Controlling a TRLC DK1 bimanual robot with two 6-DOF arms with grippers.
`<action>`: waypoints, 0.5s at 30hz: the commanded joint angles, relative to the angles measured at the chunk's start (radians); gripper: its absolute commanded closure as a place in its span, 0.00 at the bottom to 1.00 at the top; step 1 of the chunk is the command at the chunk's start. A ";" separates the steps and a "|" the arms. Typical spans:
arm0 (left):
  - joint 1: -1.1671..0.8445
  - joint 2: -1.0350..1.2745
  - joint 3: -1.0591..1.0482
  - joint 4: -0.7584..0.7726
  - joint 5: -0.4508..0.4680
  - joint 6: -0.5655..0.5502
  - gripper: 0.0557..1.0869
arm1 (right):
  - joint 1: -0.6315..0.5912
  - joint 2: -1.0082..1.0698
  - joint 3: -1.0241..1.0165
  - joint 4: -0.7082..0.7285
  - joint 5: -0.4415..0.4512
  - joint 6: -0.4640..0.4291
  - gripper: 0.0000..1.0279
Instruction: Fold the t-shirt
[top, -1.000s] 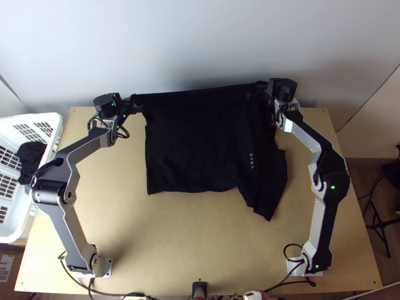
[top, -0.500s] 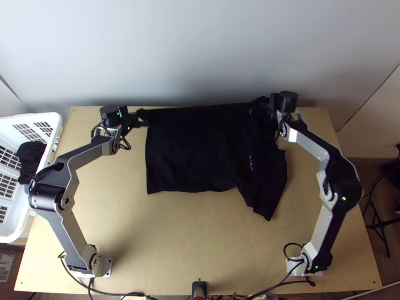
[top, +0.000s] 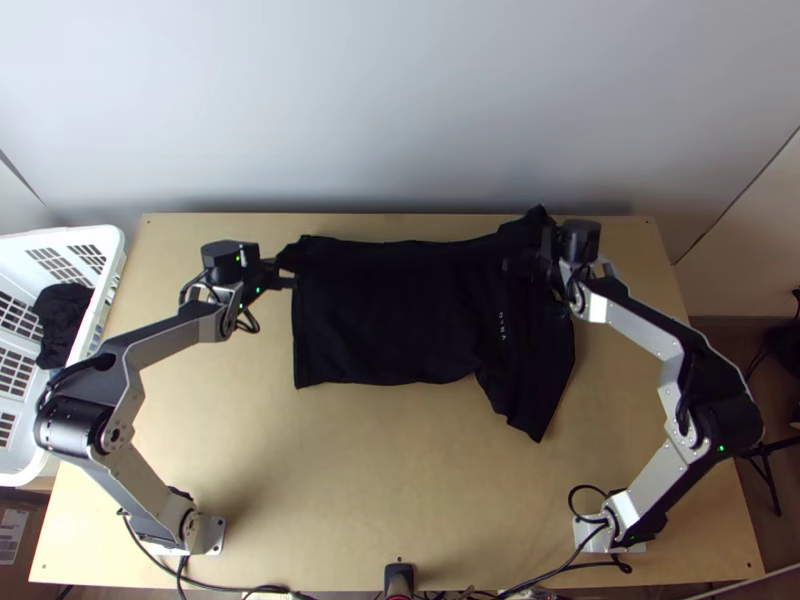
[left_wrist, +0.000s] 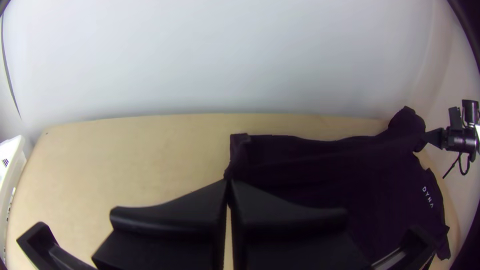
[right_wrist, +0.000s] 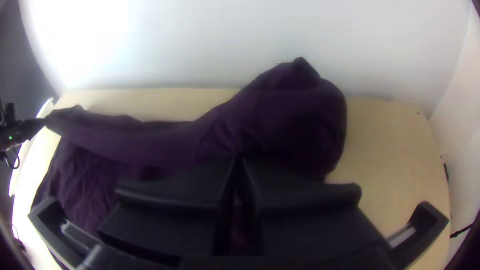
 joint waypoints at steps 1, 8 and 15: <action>-0.007 -0.046 -0.078 0.000 0.002 0.012 0.96 | 0.036 -0.057 -0.091 -0.057 -0.002 -0.020 0.97; -0.012 -0.046 -0.084 -0.069 0.002 0.014 0.95 | 0.053 -0.026 -0.125 -0.102 -0.002 -0.028 0.97; -0.023 -0.060 -0.076 -0.144 0.002 -0.012 0.10 | 0.062 -0.005 -0.156 -0.128 -0.007 -0.062 0.44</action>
